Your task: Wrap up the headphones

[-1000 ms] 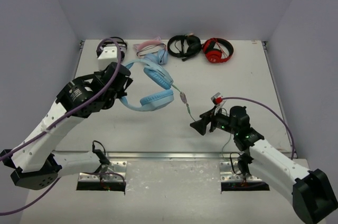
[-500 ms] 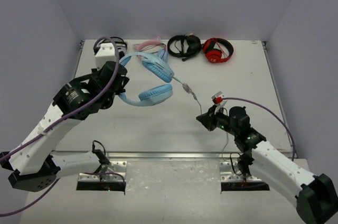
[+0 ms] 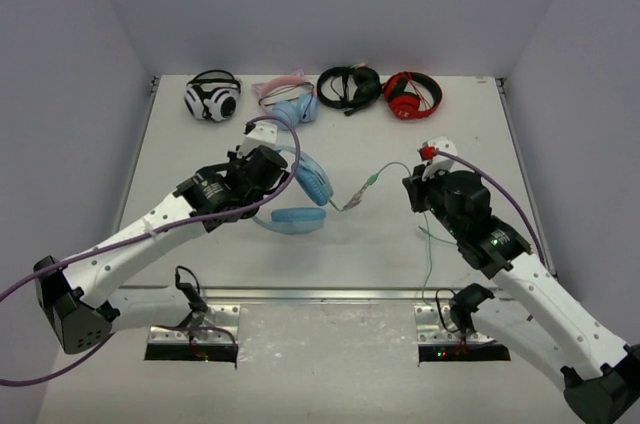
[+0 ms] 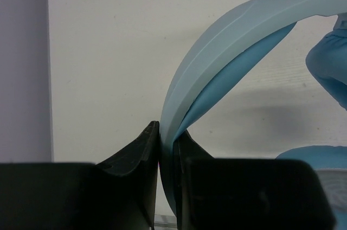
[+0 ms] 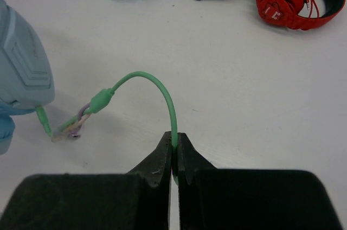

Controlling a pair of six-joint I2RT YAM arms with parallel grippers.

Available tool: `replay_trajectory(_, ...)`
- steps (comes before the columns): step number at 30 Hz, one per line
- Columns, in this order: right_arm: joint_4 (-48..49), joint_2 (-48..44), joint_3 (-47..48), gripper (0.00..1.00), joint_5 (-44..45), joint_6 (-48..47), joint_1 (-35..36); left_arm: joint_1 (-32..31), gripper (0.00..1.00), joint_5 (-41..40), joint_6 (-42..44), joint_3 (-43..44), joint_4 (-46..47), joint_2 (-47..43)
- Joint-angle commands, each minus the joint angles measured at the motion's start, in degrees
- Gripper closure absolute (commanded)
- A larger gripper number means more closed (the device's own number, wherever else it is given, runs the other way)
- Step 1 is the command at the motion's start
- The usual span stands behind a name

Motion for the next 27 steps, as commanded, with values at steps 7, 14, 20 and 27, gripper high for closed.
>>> replay_trajectory(7, 3.95, 4.5, 7.04, 0.99, -20.12, -13.06, 6.36, -3.32, 1.0, 10.72, 4.16, -1.88, 14.3, 2.11)
replay_trajectory(14, -0.53, 14.33, 14.6, 0.99, -16.55, -20.37, 20.41, -4.2, 1.0, 15.05, 4.87, -3.29, 15.89, 2.46)
replay_trajectory(20, -1.67, 18.92, 20.31, 0.99, -15.66, -24.5, 26.94, -6.4, 1.0, 15.66, 4.78, -4.96, 16.68, 1.33)
replay_trajectory(27, -6.59, 22.16, 27.42, 0.99, -11.73, -29.24, 27.03, -8.86, 1.0, 22.86, 6.89, -7.33, 20.01, -4.12)
